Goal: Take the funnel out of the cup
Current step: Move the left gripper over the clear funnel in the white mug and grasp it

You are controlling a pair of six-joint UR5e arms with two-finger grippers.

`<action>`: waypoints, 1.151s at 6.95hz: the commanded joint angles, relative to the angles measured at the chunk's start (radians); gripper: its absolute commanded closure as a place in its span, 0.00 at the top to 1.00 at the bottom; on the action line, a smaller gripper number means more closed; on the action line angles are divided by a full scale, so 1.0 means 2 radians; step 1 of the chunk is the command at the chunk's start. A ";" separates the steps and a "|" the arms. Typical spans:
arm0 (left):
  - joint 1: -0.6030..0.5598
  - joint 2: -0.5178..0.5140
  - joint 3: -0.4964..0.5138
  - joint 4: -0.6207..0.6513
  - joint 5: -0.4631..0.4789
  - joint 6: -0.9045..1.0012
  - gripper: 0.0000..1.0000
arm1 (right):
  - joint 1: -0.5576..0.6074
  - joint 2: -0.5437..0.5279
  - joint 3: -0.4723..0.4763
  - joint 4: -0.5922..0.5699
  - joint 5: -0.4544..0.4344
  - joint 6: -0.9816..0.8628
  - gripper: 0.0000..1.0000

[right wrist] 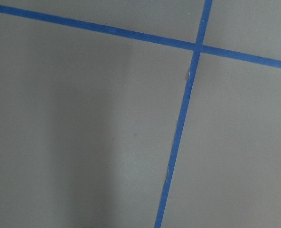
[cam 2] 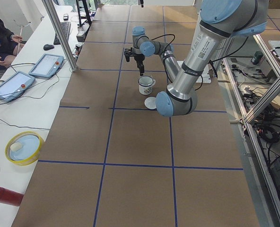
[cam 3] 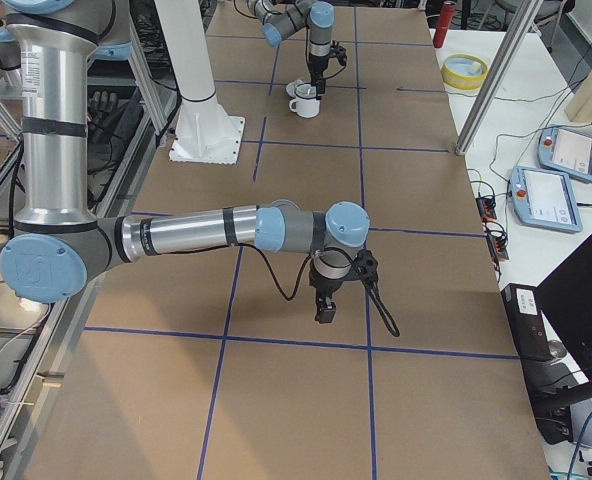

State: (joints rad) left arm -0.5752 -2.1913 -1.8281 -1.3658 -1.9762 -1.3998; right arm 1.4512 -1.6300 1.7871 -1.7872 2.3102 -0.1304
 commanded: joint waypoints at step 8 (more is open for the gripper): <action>0.008 -0.003 -0.091 0.120 0.005 0.005 0.00 | 0.000 0.000 0.000 0.000 0.000 0.000 1.00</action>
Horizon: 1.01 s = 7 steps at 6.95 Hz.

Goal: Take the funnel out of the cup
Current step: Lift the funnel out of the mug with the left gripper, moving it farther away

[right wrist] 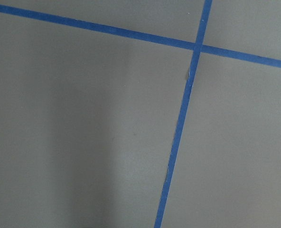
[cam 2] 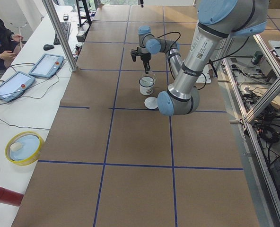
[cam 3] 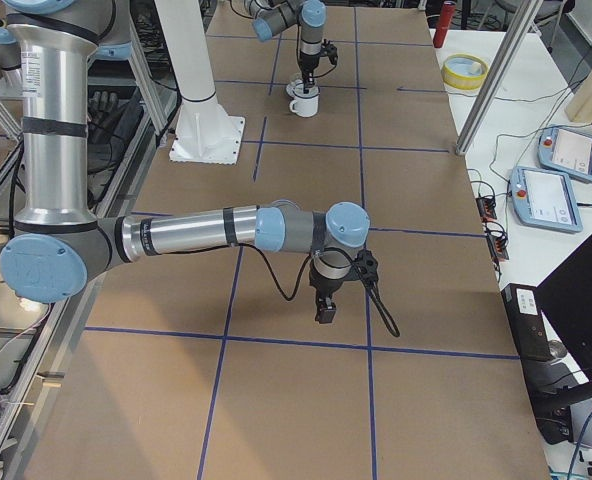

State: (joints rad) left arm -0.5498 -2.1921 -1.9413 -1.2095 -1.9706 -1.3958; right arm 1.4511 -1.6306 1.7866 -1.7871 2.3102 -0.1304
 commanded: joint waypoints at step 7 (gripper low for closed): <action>-0.149 -0.011 0.114 -0.295 0.245 -0.335 0.00 | 0.000 0.000 0.000 0.000 0.000 0.000 1.00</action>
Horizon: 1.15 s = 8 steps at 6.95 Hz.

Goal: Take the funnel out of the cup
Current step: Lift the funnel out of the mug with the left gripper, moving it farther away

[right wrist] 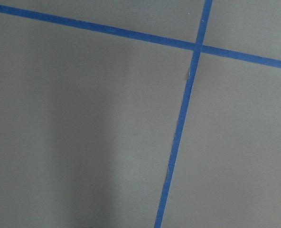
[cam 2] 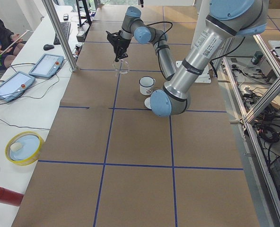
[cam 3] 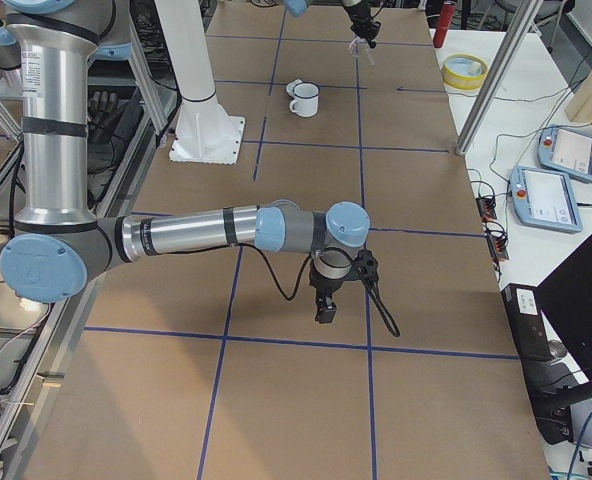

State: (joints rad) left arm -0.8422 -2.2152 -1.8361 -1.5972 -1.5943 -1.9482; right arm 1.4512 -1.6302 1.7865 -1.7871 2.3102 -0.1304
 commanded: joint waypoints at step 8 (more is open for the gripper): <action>0.061 -0.039 0.350 -0.380 0.177 -0.092 0.43 | 0.000 0.000 0.000 0.000 0.000 0.000 1.00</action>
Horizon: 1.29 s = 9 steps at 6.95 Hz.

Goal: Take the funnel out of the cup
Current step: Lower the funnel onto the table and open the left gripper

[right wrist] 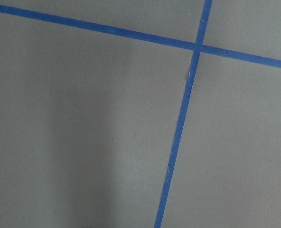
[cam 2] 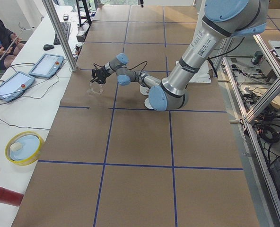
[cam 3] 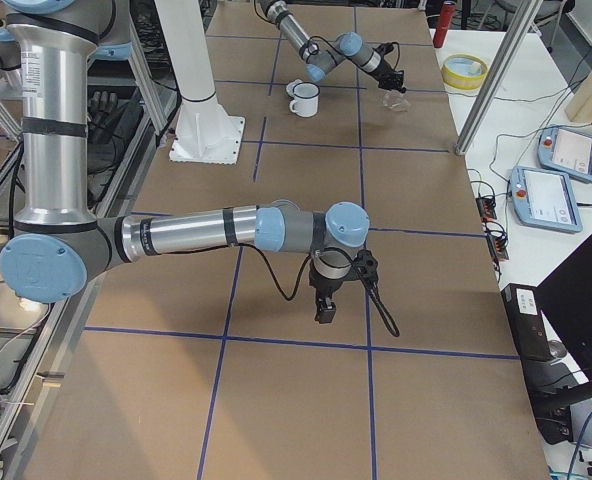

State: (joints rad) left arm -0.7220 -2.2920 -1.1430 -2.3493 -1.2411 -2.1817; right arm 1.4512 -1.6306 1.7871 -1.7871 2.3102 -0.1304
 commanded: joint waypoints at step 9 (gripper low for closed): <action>-0.075 0.301 -0.529 0.343 -0.317 0.543 1.00 | 0.000 0.001 0.000 0.000 0.000 0.000 1.00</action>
State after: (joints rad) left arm -0.8462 -1.8659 -2.0464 -1.6827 -1.7627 -1.2636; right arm 1.4512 -1.6304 1.7858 -1.7871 2.3102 -0.1304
